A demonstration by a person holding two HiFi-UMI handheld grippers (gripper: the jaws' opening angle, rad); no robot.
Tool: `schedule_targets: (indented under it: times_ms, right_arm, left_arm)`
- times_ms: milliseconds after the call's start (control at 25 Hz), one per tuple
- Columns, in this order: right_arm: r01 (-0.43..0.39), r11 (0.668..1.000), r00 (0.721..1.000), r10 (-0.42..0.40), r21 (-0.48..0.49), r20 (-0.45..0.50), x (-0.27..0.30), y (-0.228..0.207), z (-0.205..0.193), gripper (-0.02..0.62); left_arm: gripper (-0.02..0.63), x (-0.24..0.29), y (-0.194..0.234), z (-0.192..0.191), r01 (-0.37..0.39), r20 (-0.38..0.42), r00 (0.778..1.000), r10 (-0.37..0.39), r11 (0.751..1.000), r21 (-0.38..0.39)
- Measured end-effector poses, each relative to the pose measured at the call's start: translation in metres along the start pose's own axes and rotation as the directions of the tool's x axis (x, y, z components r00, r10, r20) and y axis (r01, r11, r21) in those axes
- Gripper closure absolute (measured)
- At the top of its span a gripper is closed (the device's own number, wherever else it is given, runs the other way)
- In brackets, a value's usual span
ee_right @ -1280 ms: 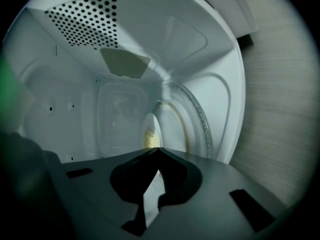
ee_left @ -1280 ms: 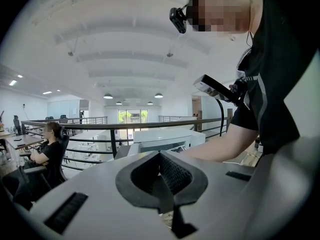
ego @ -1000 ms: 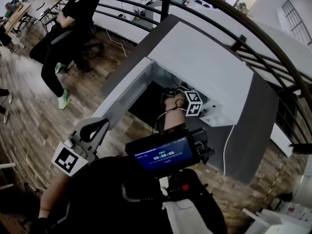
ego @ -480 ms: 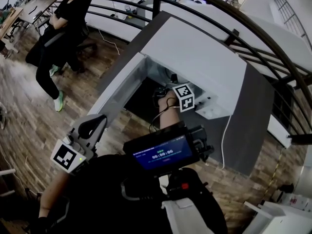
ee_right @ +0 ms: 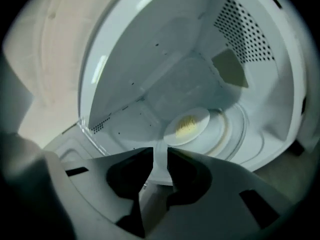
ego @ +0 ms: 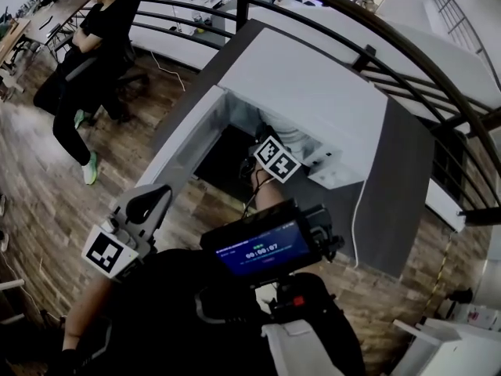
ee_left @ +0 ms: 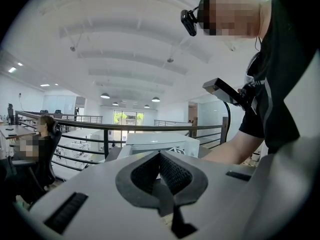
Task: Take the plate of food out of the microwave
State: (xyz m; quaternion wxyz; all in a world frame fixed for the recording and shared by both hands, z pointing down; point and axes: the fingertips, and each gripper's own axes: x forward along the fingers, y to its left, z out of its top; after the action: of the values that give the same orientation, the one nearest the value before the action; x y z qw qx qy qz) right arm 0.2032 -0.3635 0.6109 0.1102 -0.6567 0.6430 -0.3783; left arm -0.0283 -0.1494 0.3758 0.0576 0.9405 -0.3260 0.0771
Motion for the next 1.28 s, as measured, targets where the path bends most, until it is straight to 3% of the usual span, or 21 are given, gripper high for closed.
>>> schedule_targets:
  times_ms: [120, 200, 320, 520, 760, 840, 960, 1200, 1280]
  right_arm:
    - [0.032, 0.963, 0.999, -0.037, -0.268, -0.016, 0.004, -0.001, -0.005, 0.528]
    - [0.055, 0.885, 0.998, -0.062, -0.462, 0.001, 0.004, 0.002, -0.002, 0.528]
    - [0.121, 0.710, 0.990, -0.136, -0.694, 0.033, -0.002, 0.007, 0.008, 0.528]
    - [0.176, 0.358, 0.960, -0.269, -0.917, 0.079, 0.010, -0.005, 0.015, 0.528]
    - [0.100, 0.093, 0.935, -0.349, -0.991, 0.062, 0.027, -0.019, 0.005, 0.528]
    - [0.076, 0.052, 0.927, -0.371, -0.996, 0.051, 0.031, -0.026, 0.003, 0.528]
    - [0.054, 0.024, 0.914, -0.404, -0.998, 0.040, 0.033, -0.032, 0.005, 0.528]
    - [-0.007, -0.104, 0.913, -0.405, -0.995, 0.036, 0.044, -0.031, 0.002, 0.528]
    - [-0.024, -0.127, 0.907, -0.419, -0.992, 0.032, 0.046, -0.035, 0.000, 0.528]
  left_arm:
    - [0.604, 0.006, 0.002, -0.003, 0.011, 0.002, 1.000, -0.011, 1.000, 0.000]
    - [0.603, 0.006, 0.000, -0.003, 0.014, 0.005, 1.000, -0.014, 1.000, -0.002]
    - [0.603, 0.002, -0.005, -0.002, 0.013, 0.004, 1.000, -0.013, 1.000, -0.003]
    - [0.603, 0.000, -0.008, -0.008, 0.011, -0.004, 1.000, -0.011, 1.000, -0.005]
    - [0.603, -0.008, -0.005, -0.011, -0.020, -0.002, 1.000, 0.020, 1.000, -0.016]
    - [0.603, -0.008, -0.004, -0.011, -0.029, -0.001, 1.000, 0.029, 0.999, -0.014]
    - [0.603, -0.009, -0.004, -0.010, -0.033, 0.000, 0.999, 0.033, 0.999, -0.010]
    - [0.603, -0.011, 0.000, -0.011, -0.050, -0.006, 0.999, 0.050, 0.999, -0.010]
    - [0.603, -0.012, 0.001, -0.010, -0.056, -0.005, 0.998, 0.056, 0.998, -0.006]
